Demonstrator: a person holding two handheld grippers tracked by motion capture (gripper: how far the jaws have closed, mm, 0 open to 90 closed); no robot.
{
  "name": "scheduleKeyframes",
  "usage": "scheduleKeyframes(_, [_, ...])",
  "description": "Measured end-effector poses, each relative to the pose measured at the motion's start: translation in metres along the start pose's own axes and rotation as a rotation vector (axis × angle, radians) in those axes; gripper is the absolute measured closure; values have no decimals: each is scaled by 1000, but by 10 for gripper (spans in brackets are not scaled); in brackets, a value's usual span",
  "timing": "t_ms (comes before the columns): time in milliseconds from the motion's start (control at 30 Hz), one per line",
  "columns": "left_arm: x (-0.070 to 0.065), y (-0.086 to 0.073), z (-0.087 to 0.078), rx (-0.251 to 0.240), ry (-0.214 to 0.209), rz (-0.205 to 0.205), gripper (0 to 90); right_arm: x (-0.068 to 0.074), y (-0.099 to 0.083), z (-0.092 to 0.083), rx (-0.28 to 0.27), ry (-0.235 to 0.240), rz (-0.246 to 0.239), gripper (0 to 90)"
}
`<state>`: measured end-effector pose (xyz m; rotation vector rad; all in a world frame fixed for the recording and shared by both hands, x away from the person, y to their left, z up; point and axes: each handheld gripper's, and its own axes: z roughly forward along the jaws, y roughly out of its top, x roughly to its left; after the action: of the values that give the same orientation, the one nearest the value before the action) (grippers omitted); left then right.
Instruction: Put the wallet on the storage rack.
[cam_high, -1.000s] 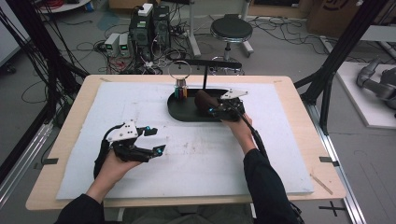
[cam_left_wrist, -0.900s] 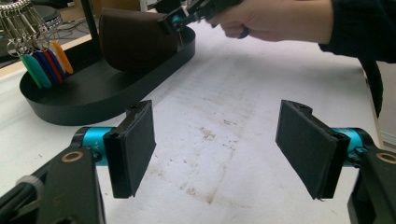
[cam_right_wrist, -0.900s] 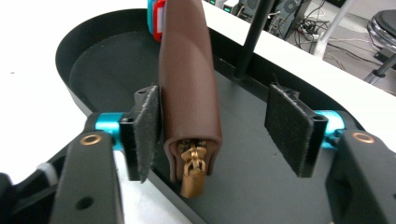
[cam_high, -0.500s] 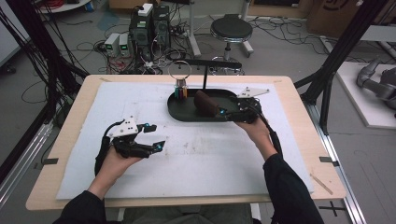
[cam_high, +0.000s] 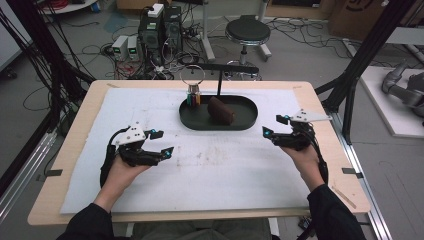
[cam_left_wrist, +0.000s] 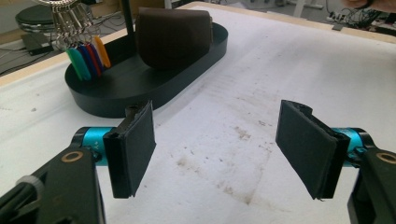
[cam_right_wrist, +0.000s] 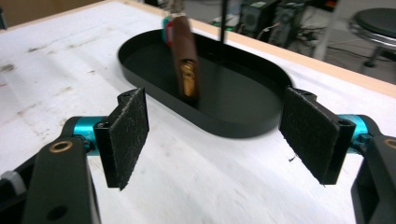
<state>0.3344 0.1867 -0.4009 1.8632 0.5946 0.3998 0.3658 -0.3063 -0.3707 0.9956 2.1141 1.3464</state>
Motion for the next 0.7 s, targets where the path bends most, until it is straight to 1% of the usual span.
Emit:
scheduleKeyframes(133, [2, -1, -1, 2, 9, -6, 283, -10, -19, -13, -21, -44, 61, 248])
scheduleKeyframes(233, [2, -1, -1, 3, 18, -4, 282, -17, -27, -17, -2, -54, 88, 248])
scheduleKeyframes(300, [2, 0, -1, 4, 24, -2, 282, -20, -29, -20, 1, -64, 91, 246])
scheduleKeyframes(367, [2, 0, 0, 3, 34, -3, 282, -22, -30, -22, 0, -63, 100, 244])
scheduleKeyframes(400, [2, 0, 0, 5, 36, -2, 282, -23, -31, -23, -2, -64, 95, 244])
scheduleKeyframes(500, [1, 0, 1, 9, 42, 0, 282, -25, -34, -26, -19, -76, 102, 247])
scheduleKeyframes(567, [1, 0, 1, 10, 41, 2, 282, -28, -36, -27, -10, -75, 108, 247])
scheduleKeyframes(700, [2, 0, 0, 6, 49, -2, 282, -30, -37, -28, -11, -79, 108, 247])
